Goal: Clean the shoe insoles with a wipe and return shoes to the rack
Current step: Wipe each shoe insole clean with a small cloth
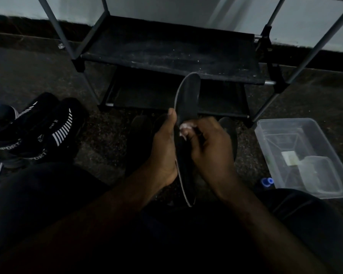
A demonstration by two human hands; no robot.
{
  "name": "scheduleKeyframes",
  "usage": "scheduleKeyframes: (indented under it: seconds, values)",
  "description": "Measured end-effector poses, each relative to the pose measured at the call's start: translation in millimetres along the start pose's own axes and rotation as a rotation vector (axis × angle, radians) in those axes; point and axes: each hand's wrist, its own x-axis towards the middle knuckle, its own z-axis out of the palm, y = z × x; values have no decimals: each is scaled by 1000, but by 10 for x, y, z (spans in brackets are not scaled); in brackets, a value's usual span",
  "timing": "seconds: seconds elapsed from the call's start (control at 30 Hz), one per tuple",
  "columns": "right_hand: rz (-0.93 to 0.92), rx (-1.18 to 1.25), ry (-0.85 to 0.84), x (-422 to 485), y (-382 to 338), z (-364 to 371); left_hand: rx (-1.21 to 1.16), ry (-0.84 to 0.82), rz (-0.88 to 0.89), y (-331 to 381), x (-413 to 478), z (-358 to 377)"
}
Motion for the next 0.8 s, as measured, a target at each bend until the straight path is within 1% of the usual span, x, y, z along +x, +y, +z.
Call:
scheduleKeyframes:
  seconds: [0.07,0.1,0.23,0.33,0.4,0.5,0.57,0.6,0.67,0.73,0.8]
  values:
    - [43,-15,62,31,44,-27,16,-26,-26,-67,-28,24]
    - [50,9,64,21,40,-24,27,-20,-20,-68,-28,21]
    - [-27,149,-71,-131,-150,82,52,73,24,111,16,-33]
    - [-73,160,-142,-160,-185,142,92,113,43,172,45,-75]
    - [-60,90,-120,-103,-104,119,79,102,65,151,24,-45]
    - [21,4,-7,-7,41,46,55,33,76,45,-10,17]
    - [55,-5,-2,2,58,33,37,6,91,1,-38,46]
    - [52,4,-20,-16,32,44,26,19,105,2,-47,39]
    - [6,65,-57,-78,-64,78,32,63,130,68,-42,0]
    - [-55,146,-100,-149,-168,95,52,90,116,153,-8,-52]
    - [-104,152,-127,-161,-206,75,41,93,109,202,20,-88]
